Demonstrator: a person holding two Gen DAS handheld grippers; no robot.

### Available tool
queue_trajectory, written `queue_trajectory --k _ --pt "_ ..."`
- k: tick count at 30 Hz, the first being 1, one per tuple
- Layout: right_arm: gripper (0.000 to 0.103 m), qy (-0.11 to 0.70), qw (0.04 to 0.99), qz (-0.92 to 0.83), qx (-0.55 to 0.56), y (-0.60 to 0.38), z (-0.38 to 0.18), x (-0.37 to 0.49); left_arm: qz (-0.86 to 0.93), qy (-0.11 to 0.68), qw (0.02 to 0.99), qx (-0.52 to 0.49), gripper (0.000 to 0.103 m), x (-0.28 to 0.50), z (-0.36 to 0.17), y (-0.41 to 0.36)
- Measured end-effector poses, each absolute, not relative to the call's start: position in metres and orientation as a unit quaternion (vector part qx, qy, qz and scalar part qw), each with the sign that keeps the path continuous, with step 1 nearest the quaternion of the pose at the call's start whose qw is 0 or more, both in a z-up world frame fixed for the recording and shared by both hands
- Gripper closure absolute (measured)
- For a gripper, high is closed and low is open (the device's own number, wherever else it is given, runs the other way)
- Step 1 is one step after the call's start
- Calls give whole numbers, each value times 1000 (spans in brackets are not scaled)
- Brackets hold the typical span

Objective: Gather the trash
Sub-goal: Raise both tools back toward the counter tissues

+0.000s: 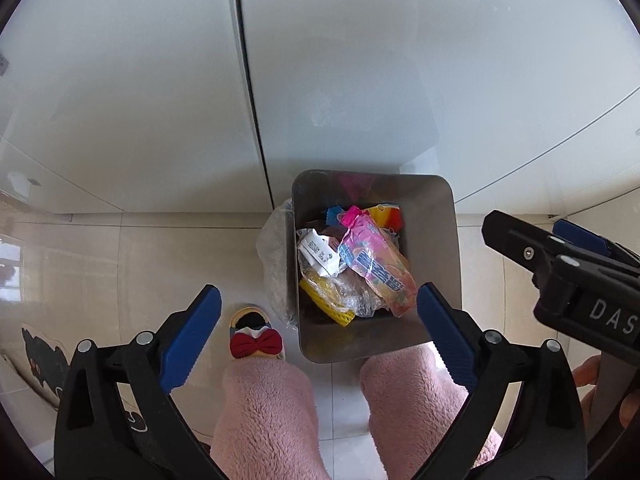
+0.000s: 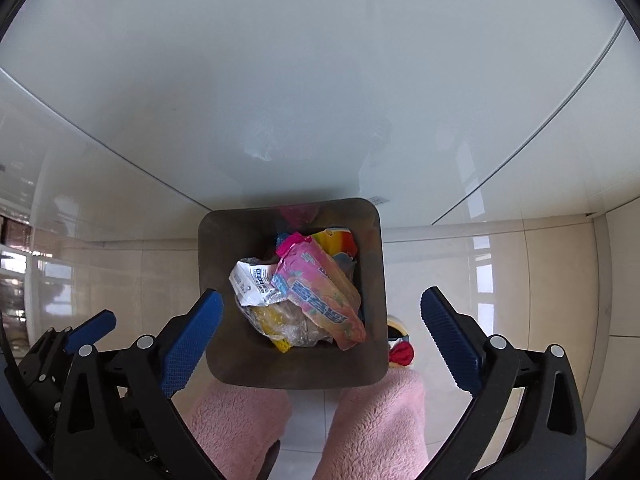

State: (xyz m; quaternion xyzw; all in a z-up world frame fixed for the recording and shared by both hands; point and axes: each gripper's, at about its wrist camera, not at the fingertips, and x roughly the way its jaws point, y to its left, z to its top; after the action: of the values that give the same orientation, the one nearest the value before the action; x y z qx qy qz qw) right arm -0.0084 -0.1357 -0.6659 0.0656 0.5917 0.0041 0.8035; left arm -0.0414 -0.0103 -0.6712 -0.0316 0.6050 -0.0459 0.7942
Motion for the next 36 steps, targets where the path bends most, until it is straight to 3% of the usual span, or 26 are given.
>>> queue_trajectory --k 22,26,36 --pt "3 454 889 45 41 -168 -419 -75 -40 455 889 -23 8 -68 -398 27" --pt "3 396 917 40 23 -163 -362 -84 -32 430 902 -15 8 -63 -354 29" --pt "3 368 927 63 44 -165 -279 -33 -32 403 915 -11 8 -2 -271 39"
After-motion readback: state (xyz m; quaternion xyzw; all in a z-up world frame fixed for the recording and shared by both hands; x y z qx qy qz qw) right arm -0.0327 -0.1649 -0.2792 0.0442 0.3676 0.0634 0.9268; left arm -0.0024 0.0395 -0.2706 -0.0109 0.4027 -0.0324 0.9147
